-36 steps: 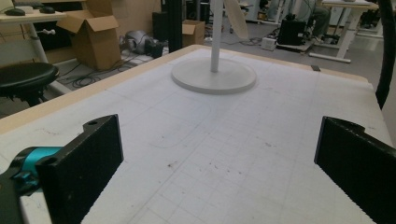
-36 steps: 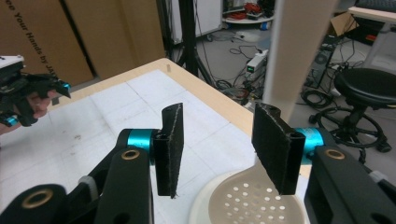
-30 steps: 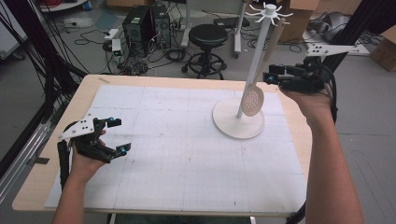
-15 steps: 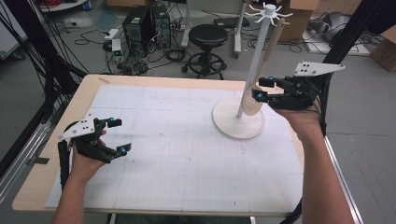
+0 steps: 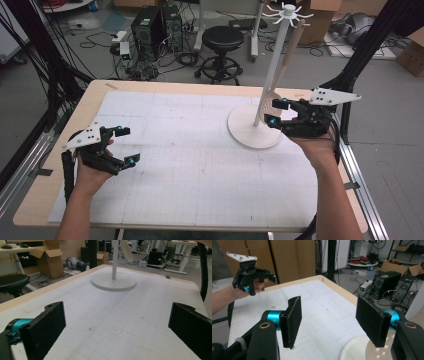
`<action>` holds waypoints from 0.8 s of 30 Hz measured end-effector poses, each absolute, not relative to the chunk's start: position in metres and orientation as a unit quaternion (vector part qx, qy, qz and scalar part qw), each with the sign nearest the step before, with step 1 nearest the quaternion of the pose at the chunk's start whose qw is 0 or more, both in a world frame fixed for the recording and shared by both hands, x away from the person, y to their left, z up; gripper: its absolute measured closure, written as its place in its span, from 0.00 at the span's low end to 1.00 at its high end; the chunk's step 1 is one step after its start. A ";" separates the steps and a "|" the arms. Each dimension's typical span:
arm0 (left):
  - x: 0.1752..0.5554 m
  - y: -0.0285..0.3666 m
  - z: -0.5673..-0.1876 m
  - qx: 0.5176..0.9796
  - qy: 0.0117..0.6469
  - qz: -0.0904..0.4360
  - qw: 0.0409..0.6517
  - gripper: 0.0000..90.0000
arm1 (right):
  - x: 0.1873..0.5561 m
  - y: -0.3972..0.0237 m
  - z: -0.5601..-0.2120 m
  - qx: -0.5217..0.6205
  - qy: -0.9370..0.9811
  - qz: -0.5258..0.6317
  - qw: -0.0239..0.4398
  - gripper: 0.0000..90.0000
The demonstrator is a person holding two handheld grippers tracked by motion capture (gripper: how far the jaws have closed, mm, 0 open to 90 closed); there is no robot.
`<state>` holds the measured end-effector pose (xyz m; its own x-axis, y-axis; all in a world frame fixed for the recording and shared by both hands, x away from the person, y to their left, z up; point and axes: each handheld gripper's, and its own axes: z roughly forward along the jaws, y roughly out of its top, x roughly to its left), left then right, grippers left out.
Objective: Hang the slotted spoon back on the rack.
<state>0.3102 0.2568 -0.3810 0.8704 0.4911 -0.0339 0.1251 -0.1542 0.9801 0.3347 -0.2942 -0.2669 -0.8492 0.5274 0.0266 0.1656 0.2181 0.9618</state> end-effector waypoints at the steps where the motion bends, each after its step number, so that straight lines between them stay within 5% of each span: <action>1: 0.310 0.257 -0.381 0.745 0.206 0.149 0.616 0.02 | 0.334 -0.294 -0.271 0.228 0.764 0.584 0.152 0.38; 24: 0.311 0.257 -0.383 0.746 0.205 0.145 0.618 0.02 | 0.312 -0.290 -0.333 0.242 0.763 0.581 0.151 0.25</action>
